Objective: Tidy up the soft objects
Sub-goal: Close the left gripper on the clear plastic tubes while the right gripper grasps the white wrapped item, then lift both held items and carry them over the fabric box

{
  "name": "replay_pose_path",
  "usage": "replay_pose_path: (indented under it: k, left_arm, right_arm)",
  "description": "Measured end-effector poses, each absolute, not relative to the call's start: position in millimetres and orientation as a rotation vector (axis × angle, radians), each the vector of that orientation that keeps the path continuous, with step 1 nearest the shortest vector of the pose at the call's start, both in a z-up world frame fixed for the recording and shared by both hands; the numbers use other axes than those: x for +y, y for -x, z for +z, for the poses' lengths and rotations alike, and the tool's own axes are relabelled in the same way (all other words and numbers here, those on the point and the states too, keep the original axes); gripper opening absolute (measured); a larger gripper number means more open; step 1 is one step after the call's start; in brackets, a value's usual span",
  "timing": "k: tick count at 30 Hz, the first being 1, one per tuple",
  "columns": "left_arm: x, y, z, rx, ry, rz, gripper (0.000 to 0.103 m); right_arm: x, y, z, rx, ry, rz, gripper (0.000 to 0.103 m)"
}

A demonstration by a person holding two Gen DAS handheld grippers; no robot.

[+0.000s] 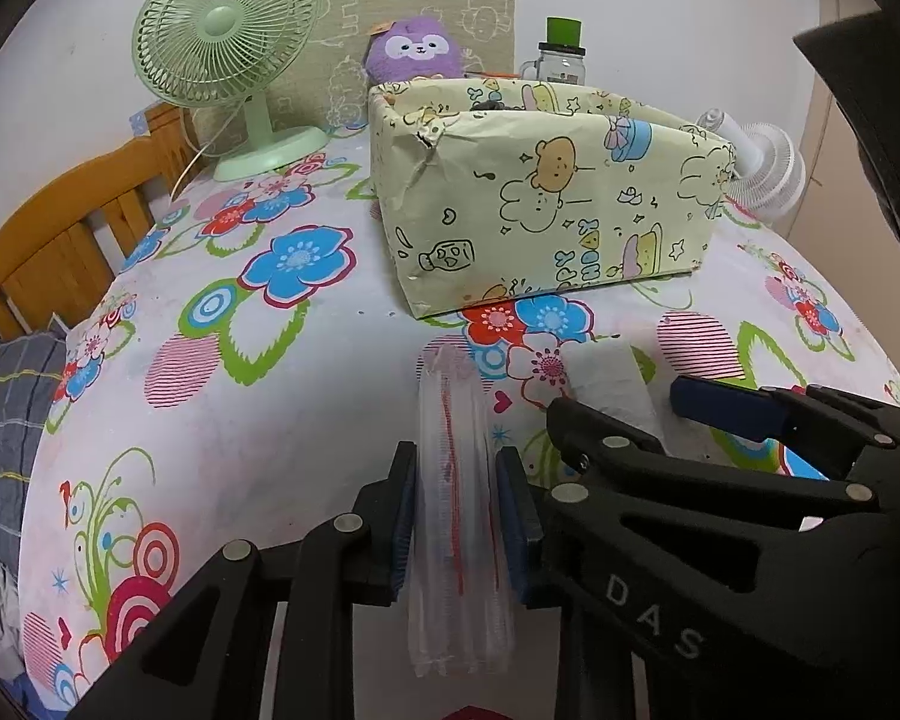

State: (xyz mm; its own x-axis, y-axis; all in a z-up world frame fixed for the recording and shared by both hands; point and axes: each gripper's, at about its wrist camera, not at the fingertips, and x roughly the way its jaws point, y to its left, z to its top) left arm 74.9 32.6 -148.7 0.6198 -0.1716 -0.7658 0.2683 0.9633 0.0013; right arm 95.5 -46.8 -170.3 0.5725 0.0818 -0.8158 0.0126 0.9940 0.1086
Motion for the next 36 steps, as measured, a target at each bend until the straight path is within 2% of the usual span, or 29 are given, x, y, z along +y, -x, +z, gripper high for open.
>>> replay_pose_path:
  k: [3,5,7,8,9,23,36]
  left_arm:
    - [31,-76,-150,0.873,-0.117,-0.249,0.026]
    - [30,-76,-151,0.875,-0.113,-0.248,0.026]
    - [29,-76,-151,0.88,-0.106,-0.25,0.026]
    - [29,-77,-150,0.882,-0.105,-0.249,0.026]
    - [29,-78,-150,0.883,-0.102,-0.248,0.026]
    - [26,-88,-148,0.903,-0.044,-0.206,0.026]
    - [19,-91,-146,0.893,-0.012,-0.17,0.026]
  right_arm:
    - [-45,-96,-170,0.96,-0.096,0.038,0.05]
    - [-47,-96,-170,0.961,-0.097,0.038,0.049]
    - [-49,-96,-170,0.961,-0.102,0.038,0.043]
    - [-49,-97,-170,0.96,-0.103,0.039,0.036]
    - [-50,-97,-170,0.96,-0.106,0.04,0.035]
    - [-54,-111,-169,0.955,-0.109,0.116,0.026]
    - [-62,-118,-166,0.941,-0.1,0.16,0.025]
